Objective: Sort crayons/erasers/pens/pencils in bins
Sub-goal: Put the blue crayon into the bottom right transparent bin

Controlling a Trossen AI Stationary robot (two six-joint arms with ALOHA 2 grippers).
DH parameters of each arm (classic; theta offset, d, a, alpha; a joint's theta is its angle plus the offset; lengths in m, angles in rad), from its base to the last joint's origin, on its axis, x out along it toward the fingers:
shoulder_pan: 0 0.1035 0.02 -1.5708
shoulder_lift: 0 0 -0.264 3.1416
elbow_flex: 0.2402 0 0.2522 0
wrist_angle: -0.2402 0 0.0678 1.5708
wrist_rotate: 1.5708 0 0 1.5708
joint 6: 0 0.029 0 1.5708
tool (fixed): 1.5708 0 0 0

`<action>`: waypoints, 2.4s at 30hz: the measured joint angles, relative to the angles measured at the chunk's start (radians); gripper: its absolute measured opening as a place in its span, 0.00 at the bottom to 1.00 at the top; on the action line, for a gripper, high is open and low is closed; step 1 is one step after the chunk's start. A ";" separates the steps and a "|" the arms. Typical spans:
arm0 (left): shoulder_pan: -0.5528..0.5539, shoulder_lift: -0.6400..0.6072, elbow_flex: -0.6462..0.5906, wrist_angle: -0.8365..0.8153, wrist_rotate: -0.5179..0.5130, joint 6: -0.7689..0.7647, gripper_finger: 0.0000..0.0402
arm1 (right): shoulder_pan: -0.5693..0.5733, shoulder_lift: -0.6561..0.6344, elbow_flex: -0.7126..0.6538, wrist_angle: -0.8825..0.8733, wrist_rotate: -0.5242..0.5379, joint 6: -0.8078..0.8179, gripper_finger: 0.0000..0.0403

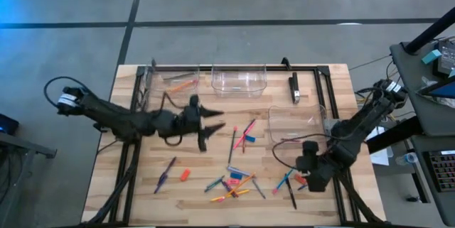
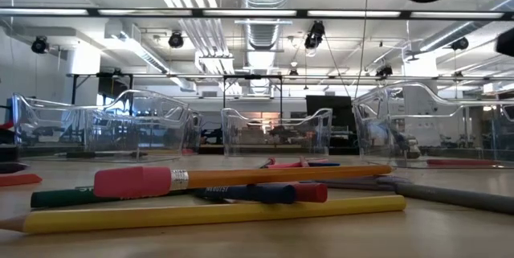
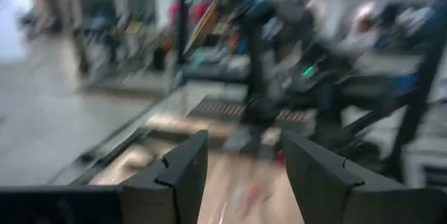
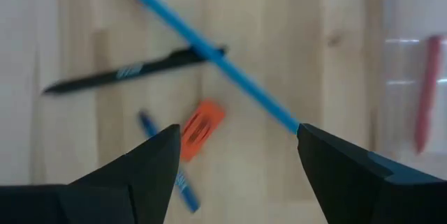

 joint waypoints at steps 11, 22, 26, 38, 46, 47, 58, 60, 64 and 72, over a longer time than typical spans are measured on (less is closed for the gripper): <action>-0.086 0.118 -0.041 0.233 -0.002 0.036 0.42 | 0.169 0.000 -0.112 0.043 -0.024 0.208 0.68; -0.085 0.133 -0.041 0.249 -0.002 0.035 0.42 | 0.200 0.000 -0.258 0.305 -0.041 0.245 0.68; -0.085 0.133 -0.042 0.247 -0.002 0.035 0.42 | 0.226 0.000 -0.291 0.400 -0.042 0.259 0.67; -0.085 0.133 -0.043 0.246 -0.001 0.035 0.42 | 0.278 0.200 -0.256 0.379 -0.026 0.347 0.42; -0.085 0.134 -0.043 0.244 -0.001 0.035 0.42 | 0.277 0.342 -0.136 0.233 -0.052 0.322 0.37; -0.085 0.134 -0.043 0.244 -0.001 0.035 0.42 | 0.277 0.350 -0.115 0.222 -0.061 0.307 0.37; -0.085 0.134 -0.044 0.244 -0.001 0.035 0.42 | 0.279 0.425 -0.010 0.146 -0.094 0.242 0.34; -0.085 0.134 -0.044 0.243 -0.001 0.035 0.42 | 0.279 0.434 -0.010 0.147 -0.094 0.242 0.31; -0.085 0.134 -0.044 0.237 -0.001 0.035 0.42 | 0.279 0.438 -0.009 0.148 -0.102 0.241 0.24; -0.085 0.134 -0.044 0.228 -0.001 0.034 0.42 | 0.278 0.397 -0.005 0.148 -0.129 0.218 0.06</action>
